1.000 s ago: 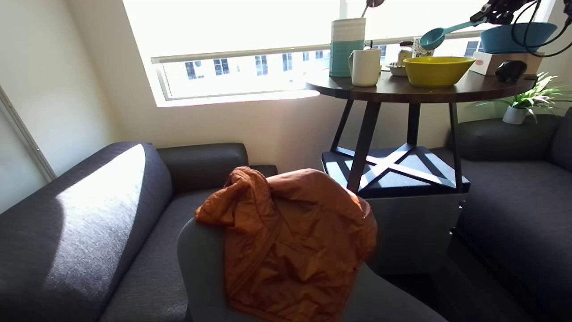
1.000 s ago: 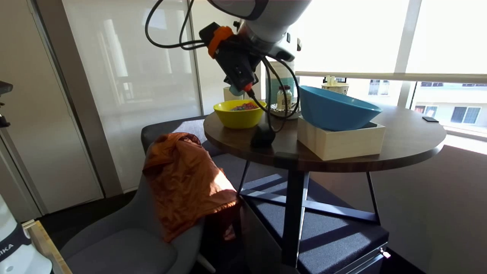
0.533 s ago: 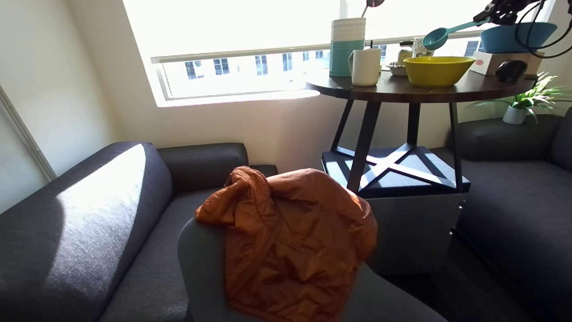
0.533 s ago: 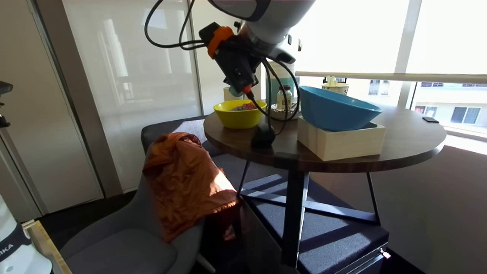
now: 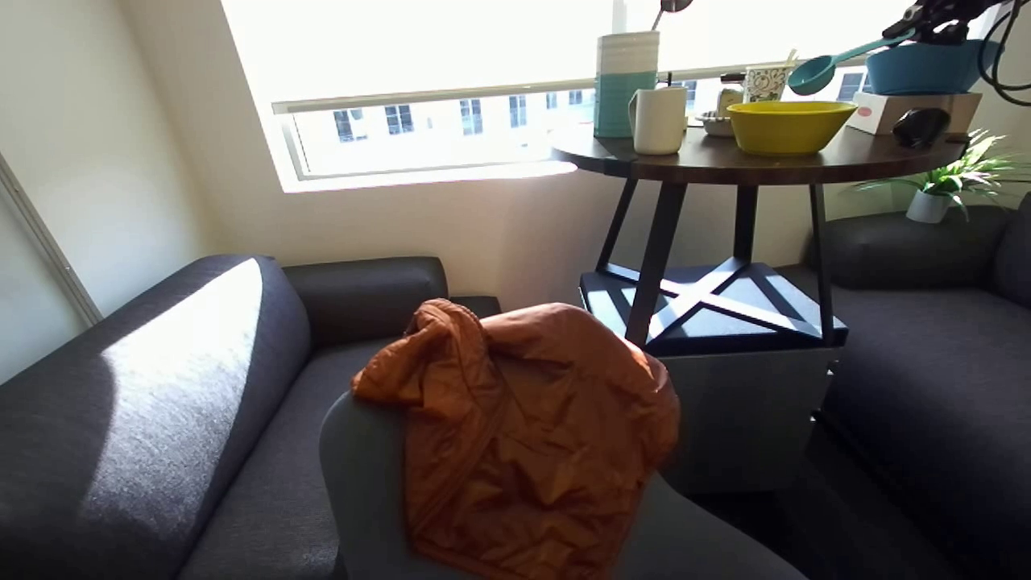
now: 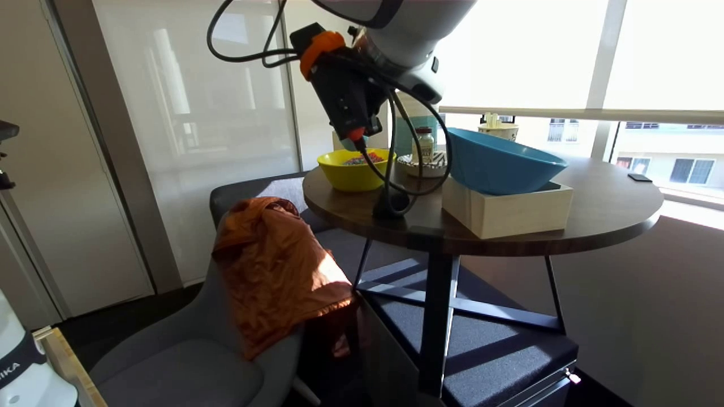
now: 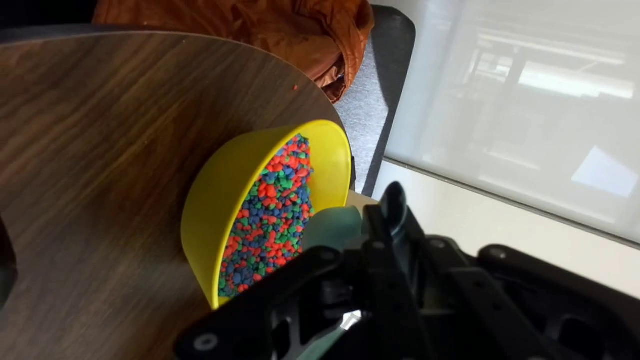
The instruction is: Use the blue ladle to put some of the contents of the yellow bowl into the white mug
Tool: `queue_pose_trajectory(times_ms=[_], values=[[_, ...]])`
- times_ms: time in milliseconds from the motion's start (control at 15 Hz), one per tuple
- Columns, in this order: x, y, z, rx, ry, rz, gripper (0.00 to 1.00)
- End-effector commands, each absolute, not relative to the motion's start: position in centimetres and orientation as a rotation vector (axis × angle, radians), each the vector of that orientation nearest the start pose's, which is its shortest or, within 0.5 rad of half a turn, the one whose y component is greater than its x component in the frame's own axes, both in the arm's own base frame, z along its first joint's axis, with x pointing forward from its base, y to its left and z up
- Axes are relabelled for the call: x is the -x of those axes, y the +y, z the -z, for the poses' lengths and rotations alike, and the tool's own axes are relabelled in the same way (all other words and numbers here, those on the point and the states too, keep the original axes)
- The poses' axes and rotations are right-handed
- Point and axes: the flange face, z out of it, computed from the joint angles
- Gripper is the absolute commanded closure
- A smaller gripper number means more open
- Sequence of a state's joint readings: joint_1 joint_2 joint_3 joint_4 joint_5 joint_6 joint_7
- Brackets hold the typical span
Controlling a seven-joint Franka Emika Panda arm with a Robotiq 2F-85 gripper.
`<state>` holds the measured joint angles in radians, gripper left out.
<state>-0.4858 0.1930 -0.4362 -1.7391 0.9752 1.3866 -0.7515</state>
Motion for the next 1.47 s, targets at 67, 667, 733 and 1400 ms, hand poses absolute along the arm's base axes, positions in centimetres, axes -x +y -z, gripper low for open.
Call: queue_pose_trajectory(times_ms=[67,667,733,1400], values=[[-43.5,-35.8,-47.3,2.15,0.33,0.303,0.98],[-44.1,-36.9,-45.4,2.224,0.529,0.281,0.97],[-44.2,-37.0,-45.3,2.232,0.553,0.285,0.67],[-43.4,-38.8,-50.4,2.481,0.595,0.654,0.05]])
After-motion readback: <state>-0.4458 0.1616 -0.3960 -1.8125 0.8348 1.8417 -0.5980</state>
